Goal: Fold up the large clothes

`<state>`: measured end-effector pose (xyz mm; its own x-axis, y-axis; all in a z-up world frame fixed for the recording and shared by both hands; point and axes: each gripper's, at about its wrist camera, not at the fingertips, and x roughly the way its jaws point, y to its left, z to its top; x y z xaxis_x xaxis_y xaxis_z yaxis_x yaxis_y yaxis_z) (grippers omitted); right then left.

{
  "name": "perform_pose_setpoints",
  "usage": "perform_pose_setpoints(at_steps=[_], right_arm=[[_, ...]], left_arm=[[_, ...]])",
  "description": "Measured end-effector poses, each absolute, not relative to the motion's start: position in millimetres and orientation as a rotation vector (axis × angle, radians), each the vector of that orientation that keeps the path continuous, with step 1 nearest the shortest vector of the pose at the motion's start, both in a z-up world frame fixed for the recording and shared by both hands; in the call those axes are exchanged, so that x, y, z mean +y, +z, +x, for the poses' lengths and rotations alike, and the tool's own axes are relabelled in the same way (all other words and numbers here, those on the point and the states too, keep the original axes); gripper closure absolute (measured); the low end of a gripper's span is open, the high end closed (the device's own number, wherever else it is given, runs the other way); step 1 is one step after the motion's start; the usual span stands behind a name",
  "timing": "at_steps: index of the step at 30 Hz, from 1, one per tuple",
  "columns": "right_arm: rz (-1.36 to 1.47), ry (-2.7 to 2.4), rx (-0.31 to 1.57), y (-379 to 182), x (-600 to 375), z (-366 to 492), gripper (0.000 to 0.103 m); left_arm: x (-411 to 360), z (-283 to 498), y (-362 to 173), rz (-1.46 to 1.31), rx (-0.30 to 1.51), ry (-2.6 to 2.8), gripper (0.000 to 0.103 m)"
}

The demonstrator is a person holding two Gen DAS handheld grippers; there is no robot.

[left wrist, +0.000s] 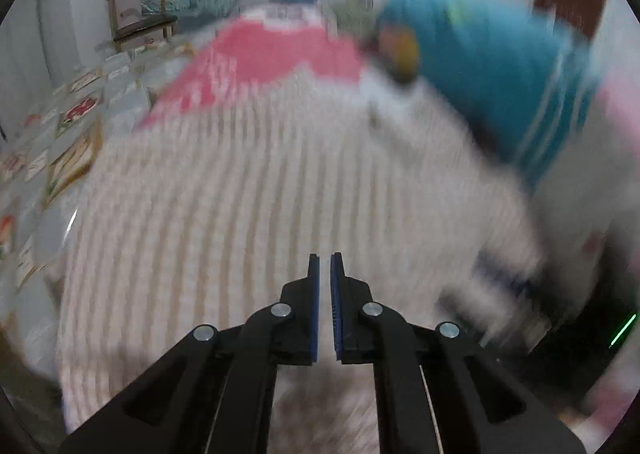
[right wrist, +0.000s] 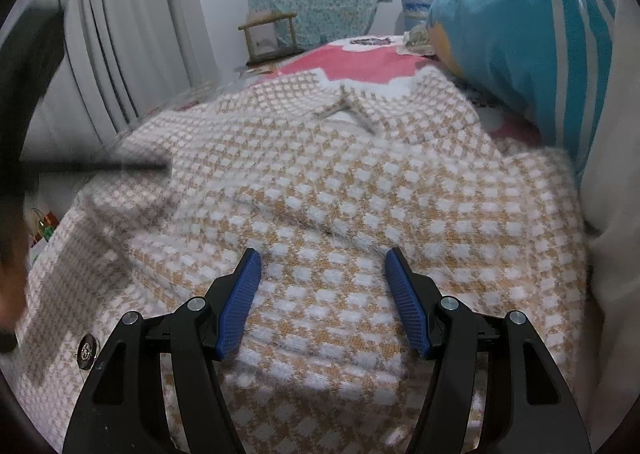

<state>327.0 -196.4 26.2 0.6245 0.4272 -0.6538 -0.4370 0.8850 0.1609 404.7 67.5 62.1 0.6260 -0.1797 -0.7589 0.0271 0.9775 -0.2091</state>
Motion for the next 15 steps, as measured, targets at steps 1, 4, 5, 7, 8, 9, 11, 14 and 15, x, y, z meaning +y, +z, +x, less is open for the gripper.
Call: perform_pose_setpoints(at_steps=[1,4,5,7,8,9,11,14,15], right_arm=[[-0.016,0.494,0.740,25.6,-196.4,326.6,0.043],[-0.014,0.493,0.730,24.2,-196.8,327.3,0.043],[-0.002,0.500,0.727,23.6,-198.7,327.7,0.043],[0.014,0.505,0.716,22.5,-201.0,325.4,0.044],[0.014,0.501,0.701,21.5,-201.5,323.7,0.044],[0.015,0.500,0.696,20.5,-201.4,322.3,0.044],[0.030,0.505,0.684,18.8,-204.0,320.3,0.044],[0.043,0.509,0.677,16.5,-206.3,319.6,0.044],[0.053,0.514,0.676,15.6,-207.8,319.5,0.043]], left_arm=[[74.5,418.6,71.8,-0.205,0.856,-0.106,0.095],[93.1,470.1,83.5,-0.252,0.839,-0.077,0.070],[101.6,493.4,83.2,-0.285,0.842,-0.059,0.064],[108.5,523.3,79.3,-0.342,0.850,-0.055,0.055],[111.2,542.5,75.9,-0.372,0.845,-0.064,0.052],[108.7,553.8,73.1,-0.374,0.847,-0.075,0.044],[98.0,590.1,57.8,-0.307,0.918,-0.075,0.039],[86.0,627.5,36.2,-0.296,0.983,-0.093,0.039],[84.1,634.2,30.9,-0.312,0.988,-0.113,0.039]])
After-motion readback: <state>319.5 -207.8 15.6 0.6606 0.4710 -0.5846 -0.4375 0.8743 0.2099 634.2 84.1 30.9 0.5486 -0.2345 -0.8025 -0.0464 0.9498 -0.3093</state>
